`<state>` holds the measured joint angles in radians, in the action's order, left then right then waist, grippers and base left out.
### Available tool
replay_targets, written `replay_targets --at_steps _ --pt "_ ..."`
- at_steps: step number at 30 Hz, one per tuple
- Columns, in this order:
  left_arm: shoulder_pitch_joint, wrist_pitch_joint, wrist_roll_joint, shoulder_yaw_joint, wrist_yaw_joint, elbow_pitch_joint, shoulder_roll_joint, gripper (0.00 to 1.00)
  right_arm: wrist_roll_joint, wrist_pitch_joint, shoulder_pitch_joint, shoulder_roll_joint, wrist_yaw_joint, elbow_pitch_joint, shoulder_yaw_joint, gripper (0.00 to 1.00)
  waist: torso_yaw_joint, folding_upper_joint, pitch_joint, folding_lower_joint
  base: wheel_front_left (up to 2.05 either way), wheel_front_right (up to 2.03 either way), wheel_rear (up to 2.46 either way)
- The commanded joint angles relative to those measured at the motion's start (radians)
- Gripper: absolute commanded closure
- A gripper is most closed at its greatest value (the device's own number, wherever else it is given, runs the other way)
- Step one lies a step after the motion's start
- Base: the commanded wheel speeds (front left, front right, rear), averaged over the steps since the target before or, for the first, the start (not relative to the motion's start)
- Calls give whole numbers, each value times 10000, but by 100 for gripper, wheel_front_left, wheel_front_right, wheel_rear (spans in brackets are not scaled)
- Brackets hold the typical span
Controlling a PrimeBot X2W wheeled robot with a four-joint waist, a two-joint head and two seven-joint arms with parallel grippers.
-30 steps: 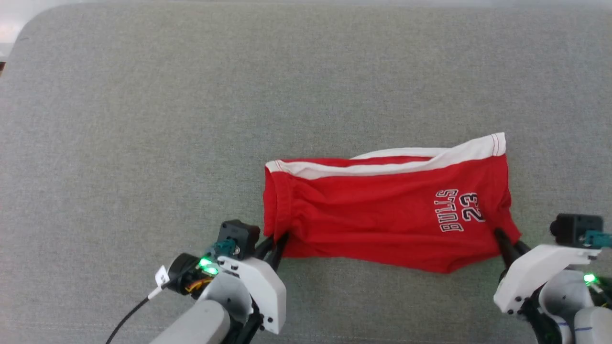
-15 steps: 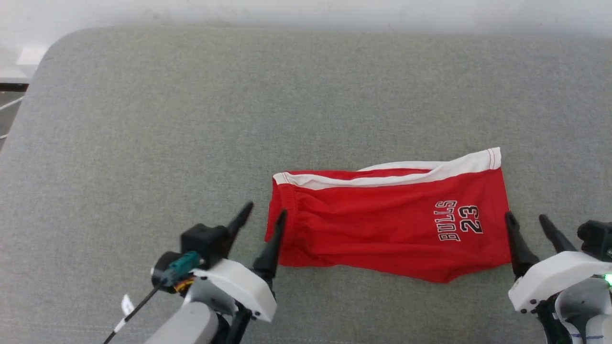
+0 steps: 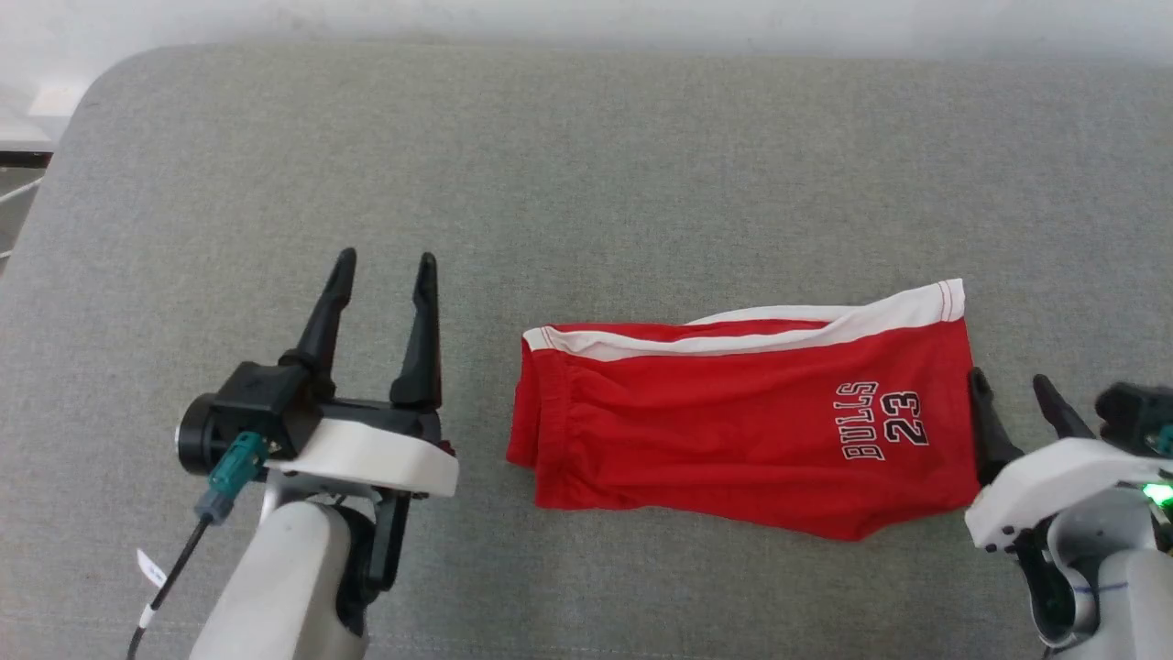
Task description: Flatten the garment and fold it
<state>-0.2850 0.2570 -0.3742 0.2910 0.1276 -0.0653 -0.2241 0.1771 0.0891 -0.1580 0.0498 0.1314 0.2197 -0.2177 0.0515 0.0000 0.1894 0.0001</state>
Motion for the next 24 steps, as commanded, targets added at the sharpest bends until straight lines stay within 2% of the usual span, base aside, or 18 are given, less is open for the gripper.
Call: replay_targets --at_steps 1,7,14,15,16,17,19,21,24 --pt "164 45 262 -268 -202 -53 116 0 -118 140 -310 5 -7 238 1 0 -23 0 20 -1 0 0 0" --pt "335 46 1077 -1236 -876 -398 592 0 21 1452 -1378 5 -7 1795 -111 0 -37 0 58 -1 0 0 0" --pt "553 46 1620 -1865 -1388 -777 1100 0 95 3346 -2165 5 -7 3529 -350 0 172 0 -149 -1 0 0 0" --pt "588 46 1676 -1928 -1455 -832 1149 0 74 3609 -2194 5 -7 3684 -336 4 198 0 -196 -1 0 0 0" --pt "619 46 1729 -1986 -1521 -878 1194 0 74 3833 -2210 5 -7 3792 -283 43 218 0 -241 -1 0 0 0" --pt "649 46 1778 -2045 -1576 -922 1236 0 169 3997 -2224 5 -7 3856 -212 59 233 0 -279 -1 0 0 0" --pt "706 47 1865 -2154 -1668 -1010 1312 0 645 4127 -2241 5 -7 3911 -51 100 252 0 -364 -1 0 0 0" --pt "773 47 1939 -2259 -1740 -1083 1374 0 1098 4139 -2201 5 -7 3921 111 100 241 0 -452 -1 0 0 0" --pt "869 47 2030 -2400 -1829 -1157 1448 0 890 3809 -2077 5 -7 3784 35 100 195 0 -563 -1 0 0 0"
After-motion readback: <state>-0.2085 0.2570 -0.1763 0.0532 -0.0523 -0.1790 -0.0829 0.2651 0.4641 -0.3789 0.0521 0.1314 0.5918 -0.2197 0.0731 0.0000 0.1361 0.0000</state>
